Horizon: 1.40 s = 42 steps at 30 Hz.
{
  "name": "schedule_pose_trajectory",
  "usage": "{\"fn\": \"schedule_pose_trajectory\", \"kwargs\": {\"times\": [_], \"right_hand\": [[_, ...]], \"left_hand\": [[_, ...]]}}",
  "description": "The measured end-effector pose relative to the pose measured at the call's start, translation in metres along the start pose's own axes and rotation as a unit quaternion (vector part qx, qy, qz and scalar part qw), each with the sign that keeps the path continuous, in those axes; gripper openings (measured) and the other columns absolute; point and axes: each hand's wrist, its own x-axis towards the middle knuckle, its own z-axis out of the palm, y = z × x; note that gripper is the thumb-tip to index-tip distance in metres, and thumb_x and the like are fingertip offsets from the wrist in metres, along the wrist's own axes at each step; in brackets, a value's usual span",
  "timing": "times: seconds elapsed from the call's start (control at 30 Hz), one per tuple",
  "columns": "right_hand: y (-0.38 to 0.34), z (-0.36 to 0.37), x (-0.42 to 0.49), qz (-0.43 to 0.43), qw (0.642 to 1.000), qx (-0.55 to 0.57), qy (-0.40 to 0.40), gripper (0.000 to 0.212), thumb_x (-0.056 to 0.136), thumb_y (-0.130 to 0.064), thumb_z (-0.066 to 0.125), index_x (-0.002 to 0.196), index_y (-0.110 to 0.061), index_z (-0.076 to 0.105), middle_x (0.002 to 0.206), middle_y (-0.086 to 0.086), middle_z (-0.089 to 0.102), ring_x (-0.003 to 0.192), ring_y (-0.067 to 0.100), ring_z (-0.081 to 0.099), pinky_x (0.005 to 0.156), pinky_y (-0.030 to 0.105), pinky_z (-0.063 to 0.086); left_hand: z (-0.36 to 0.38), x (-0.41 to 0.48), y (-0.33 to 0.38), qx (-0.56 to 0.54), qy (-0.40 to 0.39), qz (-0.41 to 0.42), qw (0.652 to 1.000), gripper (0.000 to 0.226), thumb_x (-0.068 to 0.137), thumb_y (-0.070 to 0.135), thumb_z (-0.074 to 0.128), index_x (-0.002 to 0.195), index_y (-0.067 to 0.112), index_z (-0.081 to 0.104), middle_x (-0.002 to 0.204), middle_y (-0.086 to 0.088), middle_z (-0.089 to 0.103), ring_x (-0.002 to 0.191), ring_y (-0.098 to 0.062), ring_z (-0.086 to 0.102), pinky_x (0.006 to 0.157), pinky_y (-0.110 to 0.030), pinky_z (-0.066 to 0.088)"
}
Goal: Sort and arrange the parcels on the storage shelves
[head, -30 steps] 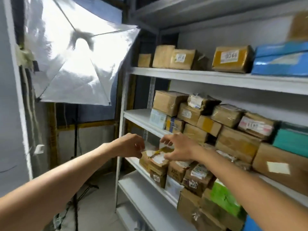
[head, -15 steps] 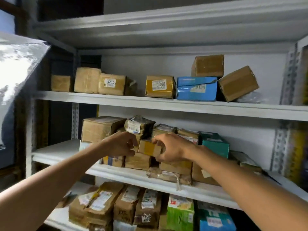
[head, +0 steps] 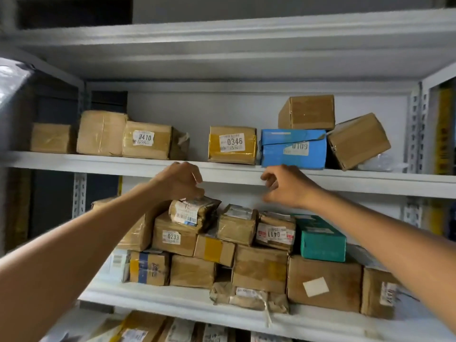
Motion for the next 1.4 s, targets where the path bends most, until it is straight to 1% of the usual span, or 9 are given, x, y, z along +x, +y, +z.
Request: {"fn": "schedule_pose_trajectory", "kwargs": {"times": [0.2,0.33,0.47,0.57,0.67,0.87,1.1,1.23,1.4], "right_hand": [[-0.019,-0.013,0.036,0.026,0.992,0.014,0.121,0.039,0.081,-0.019,0.074,0.114,-0.009,0.053,0.099,0.006,0.061,0.087,0.018,0.059,0.073,0.031,0.053],[-0.031,-0.01,0.059,0.043,0.984,0.016,0.17,0.034,0.084,-0.019,0.07,0.109,-0.011,0.049,0.082,-0.005,0.053,0.068,0.004,0.049,0.042,0.009,0.032],[-0.044,0.0,0.076,0.064,0.977,0.007,0.204,0.038,0.089,-0.029,0.068,0.114,-0.009,0.048,0.107,0.007,0.059,0.088,0.016,0.056,0.055,0.016,0.04],[-0.055,0.01,0.084,0.084,0.97,-0.004,0.227,0.044,0.09,-0.028,0.067,0.12,-0.006,0.045,0.114,0.011,0.059,0.091,0.02,0.056,0.049,0.016,0.032],[-0.069,0.015,0.088,0.13,0.961,0.038,0.24,0.057,0.087,-0.02,0.07,0.132,-0.008,0.036,0.115,0.011,0.056,0.1,0.024,0.058,0.049,0.019,0.035],[-0.09,0.025,0.084,0.169,0.905,0.275,0.276,0.051,0.089,-0.04,0.064,0.122,-0.009,0.04,0.111,0.007,0.062,0.088,0.017,0.062,0.051,0.02,0.04],[-0.078,0.046,0.062,0.128,0.925,0.247,0.26,0.047,0.085,-0.015,0.072,0.127,-0.016,0.05,0.122,-0.005,0.059,0.111,0.012,0.055,0.061,0.008,0.036],[-0.074,0.047,0.053,0.099,0.934,0.241,0.245,0.056,0.082,-0.01,0.074,0.131,-0.017,0.05,0.13,0.0,0.06,0.12,0.018,0.055,0.086,0.02,0.043],[-0.067,0.043,0.041,0.077,0.934,0.244,0.249,0.085,0.076,-0.004,0.078,0.146,-0.022,0.034,0.137,-0.002,0.052,0.127,0.015,0.048,0.102,0.028,0.042]], "left_hand": [[-0.009,0.052,-0.017,-0.096,0.073,0.016,0.993,0.037,0.074,0.025,0.08,0.097,0.019,0.052,0.103,-0.007,0.064,0.089,-0.025,0.061,0.077,-0.034,0.052],[-0.01,0.074,-0.018,-0.166,0.021,0.032,0.985,0.055,0.081,0.018,0.073,0.131,0.014,0.048,0.112,0.0,0.055,0.101,-0.019,0.058,0.081,-0.026,0.047],[-0.005,0.074,-0.007,-0.325,-0.024,0.135,0.936,0.025,0.093,-0.005,0.049,0.108,0.014,0.054,0.101,0.001,0.06,0.091,-0.01,0.064,0.071,-0.013,0.052],[-0.004,0.076,0.002,-0.414,-0.042,0.136,0.899,0.019,0.094,0.005,0.054,0.09,0.024,0.054,0.091,0.008,0.062,0.072,0.003,0.066,0.067,-0.01,0.052],[-0.005,0.076,-0.001,-0.453,-0.016,0.104,0.885,0.008,0.094,0.019,0.059,0.098,0.016,0.052,0.091,0.001,0.062,0.071,-0.001,0.065,0.061,-0.011,0.052],[0.004,0.069,-0.012,-0.546,0.112,0.012,0.83,0.036,0.089,0.038,0.064,0.101,0.013,0.042,0.096,-0.007,0.064,0.082,-0.016,0.068,0.068,-0.027,0.057],[0.017,0.048,-0.022,-0.535,0.108,0.089,0.833,0.043,0.084,0.008,0.071,0.119,0.013,0.047,0.112,0.007,0.059,0.105,-0.02,0.063,0.088,-0.036,0.057],[0.018,0.041,-0.027,-0.535,0.078,0.117,0.833,0.059,0.077,-0.001,0.073,0.128,0.013,0.047,0.127,0.0,0.058,0.116,-0.028,0.059,0.088,-0.043,0.057],[0.021,0.027,-0.022,-0.55,0.08,0.163,0.815,0.07,0.065,0.004,0.074,0.129,0.014,0.047,0.132,0.003,0.054,0.122,-0.024,0.054,0.079,-0.034,0.06]]}}
